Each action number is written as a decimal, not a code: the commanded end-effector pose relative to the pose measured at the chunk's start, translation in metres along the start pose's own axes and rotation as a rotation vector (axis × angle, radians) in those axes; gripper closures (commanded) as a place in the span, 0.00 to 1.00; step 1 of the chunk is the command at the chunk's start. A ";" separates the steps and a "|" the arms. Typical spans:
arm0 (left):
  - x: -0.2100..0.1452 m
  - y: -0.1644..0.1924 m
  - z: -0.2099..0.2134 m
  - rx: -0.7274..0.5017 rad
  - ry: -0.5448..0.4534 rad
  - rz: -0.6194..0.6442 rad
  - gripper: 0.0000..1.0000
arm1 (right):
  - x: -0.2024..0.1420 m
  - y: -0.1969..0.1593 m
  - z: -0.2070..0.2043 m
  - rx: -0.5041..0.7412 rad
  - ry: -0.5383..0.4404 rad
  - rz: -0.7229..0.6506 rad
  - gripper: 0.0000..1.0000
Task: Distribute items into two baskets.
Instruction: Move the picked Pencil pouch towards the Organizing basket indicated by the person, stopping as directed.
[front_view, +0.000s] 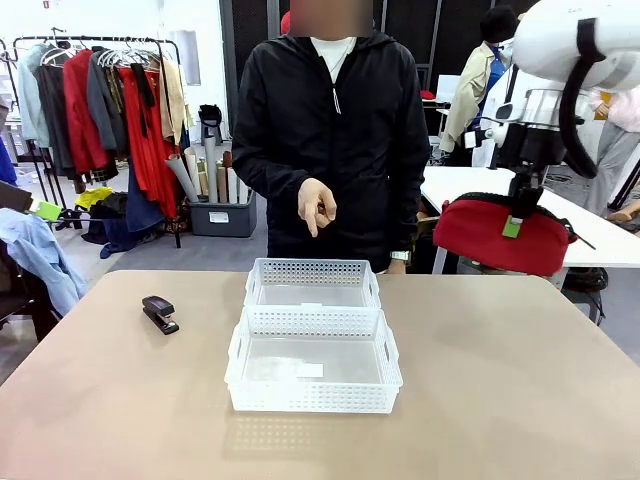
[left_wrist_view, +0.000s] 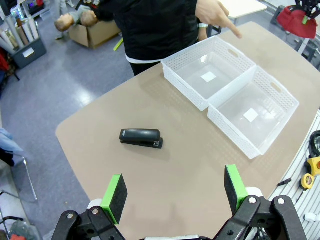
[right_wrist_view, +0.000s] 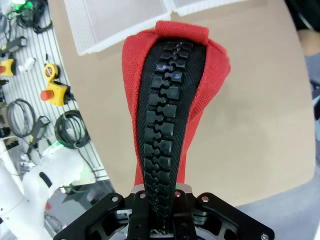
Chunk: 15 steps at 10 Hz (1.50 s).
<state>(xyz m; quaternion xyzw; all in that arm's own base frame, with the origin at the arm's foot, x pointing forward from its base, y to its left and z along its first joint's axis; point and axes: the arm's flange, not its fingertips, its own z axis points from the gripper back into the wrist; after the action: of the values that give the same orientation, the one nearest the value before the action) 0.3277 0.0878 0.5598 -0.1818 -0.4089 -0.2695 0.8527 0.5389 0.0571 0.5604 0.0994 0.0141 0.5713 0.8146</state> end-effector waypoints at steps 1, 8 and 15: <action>0.000 0.000 -0.001 -0.010 -0.007 -0.006 0.00 | 0.013 -0.014 0.006 -0.025 0.046 0.061 1.00; 0.000 0.000 -0.001 -0.010 -0.007 -0.006 0.00 | 0.086 -0.042 -0.027 -0.018 0.121 0.219 1.00; 0.000 0.000 -0.001 -0.010 -0.007 -0.006 0.00 | 0.153 -0.059 -0.058 0.043 0.161 0.361 1.00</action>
<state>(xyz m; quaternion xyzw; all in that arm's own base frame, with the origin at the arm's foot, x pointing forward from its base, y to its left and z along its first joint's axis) 0.3276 0.0877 0.5598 -0.1817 -0.4089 -0.2695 0.8527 0.6218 0.1845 0.5005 0.0824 0.0556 0.6960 0.7111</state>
